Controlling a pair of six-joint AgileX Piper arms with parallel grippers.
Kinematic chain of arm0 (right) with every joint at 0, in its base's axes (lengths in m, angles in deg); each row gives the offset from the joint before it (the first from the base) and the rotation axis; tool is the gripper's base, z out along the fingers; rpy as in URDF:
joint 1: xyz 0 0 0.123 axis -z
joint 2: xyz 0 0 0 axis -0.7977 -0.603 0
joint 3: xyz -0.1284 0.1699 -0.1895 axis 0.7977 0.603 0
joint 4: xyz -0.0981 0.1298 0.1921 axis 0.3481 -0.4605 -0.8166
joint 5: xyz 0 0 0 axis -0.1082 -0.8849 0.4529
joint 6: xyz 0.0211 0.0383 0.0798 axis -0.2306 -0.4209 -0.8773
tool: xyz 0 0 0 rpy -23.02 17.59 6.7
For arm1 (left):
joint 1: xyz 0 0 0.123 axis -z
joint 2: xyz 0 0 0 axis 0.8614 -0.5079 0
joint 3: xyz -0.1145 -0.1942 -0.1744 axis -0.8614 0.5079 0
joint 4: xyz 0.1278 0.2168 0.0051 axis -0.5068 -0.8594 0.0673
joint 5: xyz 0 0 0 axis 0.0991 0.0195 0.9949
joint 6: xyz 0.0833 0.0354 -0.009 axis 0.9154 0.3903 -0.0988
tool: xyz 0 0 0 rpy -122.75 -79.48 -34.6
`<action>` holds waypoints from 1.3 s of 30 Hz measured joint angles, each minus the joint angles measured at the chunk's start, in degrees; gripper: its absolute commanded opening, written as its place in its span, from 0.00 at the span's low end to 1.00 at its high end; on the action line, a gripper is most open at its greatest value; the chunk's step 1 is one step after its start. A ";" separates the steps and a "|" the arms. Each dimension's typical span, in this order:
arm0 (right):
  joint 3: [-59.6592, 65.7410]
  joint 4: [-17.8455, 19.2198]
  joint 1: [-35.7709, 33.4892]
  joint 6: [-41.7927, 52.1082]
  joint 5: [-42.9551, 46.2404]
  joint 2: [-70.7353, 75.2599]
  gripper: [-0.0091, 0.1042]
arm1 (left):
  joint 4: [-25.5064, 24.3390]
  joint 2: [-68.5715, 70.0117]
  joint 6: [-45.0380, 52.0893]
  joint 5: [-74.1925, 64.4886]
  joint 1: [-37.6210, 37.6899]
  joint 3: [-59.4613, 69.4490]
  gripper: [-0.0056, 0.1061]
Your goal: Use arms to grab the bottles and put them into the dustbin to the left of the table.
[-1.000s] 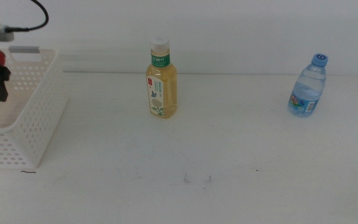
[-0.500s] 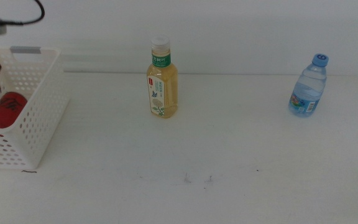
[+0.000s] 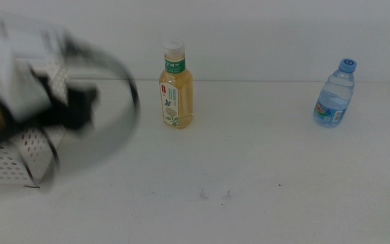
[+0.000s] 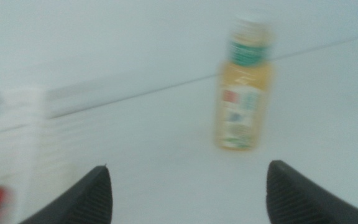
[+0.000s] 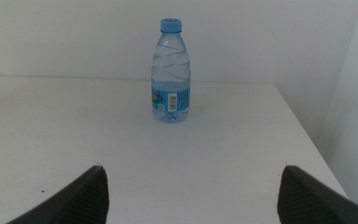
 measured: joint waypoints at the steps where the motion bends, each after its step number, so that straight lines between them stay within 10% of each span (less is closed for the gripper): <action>1: 0.00 0.00 0.00 0.00 0.00 0.00 0.89 | 0.00 1.07 -0.76 5.48 2.39 4.80 0.74; 8: 0.00 0.00 0.00 0.00 0.00 0.00 0.89 | 3.20 -4.92 -2.99 50.90 13.56 34.48 0.66; 16: 0.00 0.00 0.00 0.00 0.00 0.00 0.89 | 5.28 -26.38 -5.53 70.59 14.49 31.87 0.66; 31: 0.00 0.00 0.00 0.00 0.00 0.00 0.89 | 5.21 -47.64 -7.63 67.97 13.88 7.79 0.66; 39: 0.00 0.00 0.00 0.00 0.00 0.00 0.89 | -6.54 -52.19 -11.55 60.81 7.04 -2.59 0.66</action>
